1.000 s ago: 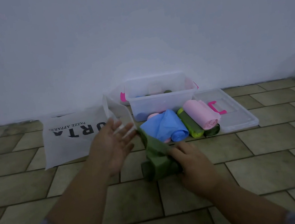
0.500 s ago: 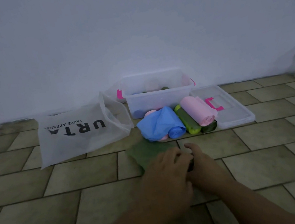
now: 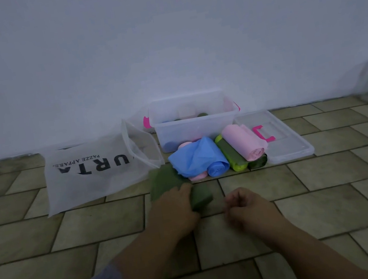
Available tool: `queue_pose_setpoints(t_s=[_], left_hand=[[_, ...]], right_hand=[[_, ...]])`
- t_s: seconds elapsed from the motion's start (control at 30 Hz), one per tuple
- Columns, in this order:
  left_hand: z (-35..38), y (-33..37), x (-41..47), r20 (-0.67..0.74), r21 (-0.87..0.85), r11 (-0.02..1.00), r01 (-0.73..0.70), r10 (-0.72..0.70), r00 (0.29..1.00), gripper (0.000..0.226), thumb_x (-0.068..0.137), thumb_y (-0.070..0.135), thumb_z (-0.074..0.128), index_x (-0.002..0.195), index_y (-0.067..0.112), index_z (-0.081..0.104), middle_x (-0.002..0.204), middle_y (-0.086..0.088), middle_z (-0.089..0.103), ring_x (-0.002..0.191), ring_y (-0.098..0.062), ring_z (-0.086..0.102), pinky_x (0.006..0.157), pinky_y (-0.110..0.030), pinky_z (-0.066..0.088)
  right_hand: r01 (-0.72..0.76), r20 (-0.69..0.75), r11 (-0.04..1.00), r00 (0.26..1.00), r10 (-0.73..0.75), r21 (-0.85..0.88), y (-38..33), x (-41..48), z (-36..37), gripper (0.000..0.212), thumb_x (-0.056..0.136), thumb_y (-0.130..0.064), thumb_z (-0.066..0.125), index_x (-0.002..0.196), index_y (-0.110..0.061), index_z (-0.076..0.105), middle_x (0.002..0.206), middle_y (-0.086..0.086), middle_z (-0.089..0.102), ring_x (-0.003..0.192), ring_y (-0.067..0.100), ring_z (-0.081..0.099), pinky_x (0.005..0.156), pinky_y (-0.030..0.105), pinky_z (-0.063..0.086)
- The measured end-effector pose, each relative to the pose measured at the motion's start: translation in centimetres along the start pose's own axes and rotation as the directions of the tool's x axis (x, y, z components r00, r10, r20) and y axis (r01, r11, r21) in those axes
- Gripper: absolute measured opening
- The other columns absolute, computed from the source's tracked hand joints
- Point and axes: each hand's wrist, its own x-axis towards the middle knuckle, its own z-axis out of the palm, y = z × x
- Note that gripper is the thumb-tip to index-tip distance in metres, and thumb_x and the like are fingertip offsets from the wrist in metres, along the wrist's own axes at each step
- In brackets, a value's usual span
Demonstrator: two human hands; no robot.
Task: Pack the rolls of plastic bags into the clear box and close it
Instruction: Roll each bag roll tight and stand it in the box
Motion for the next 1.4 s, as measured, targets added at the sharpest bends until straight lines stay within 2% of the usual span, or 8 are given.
queue_pose_setpoints(t_s=[0.07, 0.13, 0.2, 0.3, 0.43, 0.53, 0.8, 1.4], left_hand=[[-1.0, 0.6, -0.8, -0.037, -0.447, 0.873, 0.197, -0.238, 0.971, 0.068, 0.071, 0.034, 0.068, 0.132, 0.028, 0.040, 0.113, 0.005, 0.055, 0.086, -0.011, 0.054, 0.070, -0.024, 0.043], [-1.8, 1.3, -1.1, 0.158, -0.920, 0.254, 0.299, -0.458, 0.875, 0.058, 0.070, 0.018, 0.073, 0.125, 0.016, 0.052, 0.106, 0.001, 0.065, 0.076, -0.013, 0.061, 0.061, -0.025, 0.046], [-2.0, 2.0, -1.6, 0.358, -0.896, -0.394, 0.202, -0.374, 0.855, 0.049, 0.064, 0.008, 0.071, 0.112, 0.006, 0.062, 0.096, -0.011, 0.073, 0.079, -0.027, 0.070, 0.061, -0.032, 0.054], [-2.2, 2.7, -2.3, 0.376, -0.794, -0.589, 0.150, -0.282, 0.883, 0.046, 0.068, 0.010, 0.067, 0.113, 0.003, 0.062, 0.105, -0.020, 0.069, 0.095, -0.035, 0.068, 0.075, -0.043, 0.055], [-3.6, 0.3, -2.1, 0.263, -0.903, -0.429, 0.035, -0.486, 0.833, 0.033, 0.086, 0.020, 0.058, 0.116, 0.006, 0.061, 0.110, -0.012, 0.068, 0.102, -0.028, 0.064, 0.077, -0.038, 0.052], [-5.7, -2.7, -2.0, -0.058, -0.992, 0.119, 0.032, -0.679, 0.732, 0.034, 0.085, 0.031, 0.060, 0.119, 0.024, 0.055, 0.113, 0.000, 0.062, 0.103, -0.019, 0.059, 0.085, -0.038, 0.048], [-5.5, -0.6, -1.6, 0.297, -0.435, 0.898, 0.060, 0.080, 0.952, 0.018, 0.092, 0.045, 0.048, 0.099, 0.035, 0.062, 0.096, 0.015, 0.066, 0.088, -0.002, 0.058, 0.075, -0.022, 0.043], [-2.3, -1.7, -0.3, 0.290, -0.148, 0.985, 0.093, -0.047, 0.956, 0.041, 0.097, 0.037, 0.042, 0.136, 0.026, 0.043, 0.144, 0.000, 0.042, 0.125, -0.016, 0.042, 0.097, -0.029, 0.032]], right_hand=[[-0.019, 0.073, 1.000, 0.997, 0.018, 0.016, -0.5, -0.4, 0.4, 0.042, 0.051, -0.036, 0.069, 0.090, -0.020, 0.062, 0.076, 0.002, 0.071, 0.059, 0.012, 0.061, 0.057, 0.031, 0.048], [-0.058, 0.180, 0.995, 0.983, 0.043, 0.081, -1.0, -0.6, 1.1, 0.055, 0.054, -0.047, 0.075, 0.100, -0.020, 0.060, 0.083, 0.005, 0.070, 0.064, 0.012, 0.062, 0.058, 0.030, 0.048], [-0.186, 0.301, 0.935, 0.949, 0.092, 0.302, -1.5, -0.3, 1.9, 0.057, 0.065, -0.048, 0.076, 0.110, -0.018, 0.059, 0.100, 0.012, 0.070, 0.078, 0.023, 0.065, 0.066, 0.037, 0.052], [-0.308, 0.392, 0.770, 0.916, 0.082, 0.559, -2.8, 0.1, 3.0, 0.034, 0.084, -0.027, 0.067, 0.114, -0.013, 0.060, 0.107, 0.013, 0.071, 0.087, 0.029, 0.068, 0.074, 0.043, 0.055], [-0.162, 0.270, 0.867, 0.962, 0.033, 0.471, -3.2, 1.1, 2.9, 0.033, 0.080, -0.009, 0.066, 0.111, -0.015, 0.056, 0.102, 0.006, 0.072, 0.082, 0.022, 0.069, 0.057, 0.031, 0.052], [-0.062, 0.253, 0.978, 0.967, 0.010, 0.199, -2.5, 1.9, 1.6, 0.051, 0.072, -0.007, 0.072, 0.118, -0.019, 0.052, 0.108, 0.007, 0.069, 0.095, 0.026, 0.067, 0.079, 0.043, 0.056], [0.179, 0.209, 0.921, 0.972, -0.110, -0.345, -2.2, 2.3, 0.2, 0.062, 0.062, -0.036, 0.066, 0.121, -0.031, 0.047, 0.113, -0.001, 0.061, 0.099, 0.016, 0.058, 0.084, 0.035, 0.051], [0.571, 0.522, 0.316, 0.821, -0.233, -0.757, -1.4, -1.8, 3.5, 0.045, 0.073, -0.039, 0.065, 0.110, -0.038, 0.042, 0.109, -0.007, 0.058, 0.106, 0.023, 0.053, 0.101, 0.050, 0.026]])
